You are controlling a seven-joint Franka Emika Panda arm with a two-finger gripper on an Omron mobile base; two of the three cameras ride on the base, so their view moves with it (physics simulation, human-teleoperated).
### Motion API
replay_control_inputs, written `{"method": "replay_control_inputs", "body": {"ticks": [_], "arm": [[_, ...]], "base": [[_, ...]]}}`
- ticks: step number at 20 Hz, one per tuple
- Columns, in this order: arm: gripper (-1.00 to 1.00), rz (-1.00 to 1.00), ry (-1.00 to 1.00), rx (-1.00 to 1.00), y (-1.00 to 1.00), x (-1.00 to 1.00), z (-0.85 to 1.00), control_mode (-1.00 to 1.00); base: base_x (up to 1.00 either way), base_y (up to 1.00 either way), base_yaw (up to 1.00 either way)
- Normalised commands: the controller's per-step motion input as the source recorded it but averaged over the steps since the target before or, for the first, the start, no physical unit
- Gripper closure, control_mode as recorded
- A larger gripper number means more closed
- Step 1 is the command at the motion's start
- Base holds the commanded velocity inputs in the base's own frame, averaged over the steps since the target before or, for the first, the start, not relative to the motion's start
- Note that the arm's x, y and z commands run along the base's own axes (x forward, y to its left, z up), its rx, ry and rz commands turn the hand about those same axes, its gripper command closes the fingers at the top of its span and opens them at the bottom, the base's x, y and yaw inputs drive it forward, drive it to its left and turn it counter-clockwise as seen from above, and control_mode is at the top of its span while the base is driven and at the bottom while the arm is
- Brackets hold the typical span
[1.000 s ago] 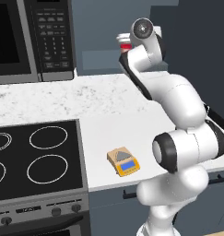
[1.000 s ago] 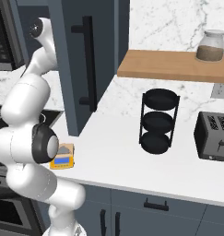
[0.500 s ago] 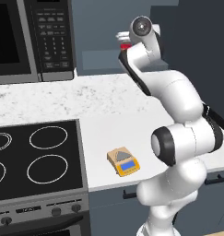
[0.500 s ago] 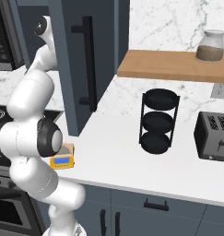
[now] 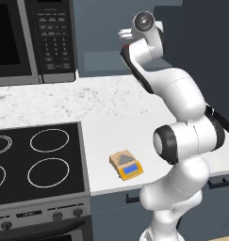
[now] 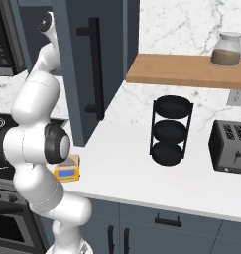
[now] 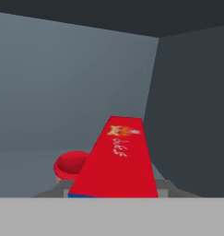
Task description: Pick the boxed food and place it on the digital scale for weighing, and close the cabinet.
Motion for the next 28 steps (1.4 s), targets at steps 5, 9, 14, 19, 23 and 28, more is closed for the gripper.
{"method": "replay_control_inputs", "body": {"ticks": [5,9,14,19,23,28], "arm": [[1.0,-0.05,0.1,0.05,0.0,-0.59,0.0,-1.0],[1.0,-0.08,0.09,0.07,0.02,-1.0,0.0,-1.0],[1.0,-0.09,0.06,0.07,0.2,-1.0,0.0,-1.0],[1.0,-0.04,0.0,0.1,0.65,-1.0,0.0,-1.0],[1.0,-0.03,0.0,0.1,0.46,-0.96,0.0,-1.0],[1.0,0.0,0.01,0.04,0.16,-0.93,-0.34,-1.0]], "base": [[0.0,0.0,0.0],[0.0,0.0,0.0],[0.0,0.0,0.0],[0.0,0.0,0.0],[0.0,0.0,0.0],[0.0,0.0,0.0]]}}
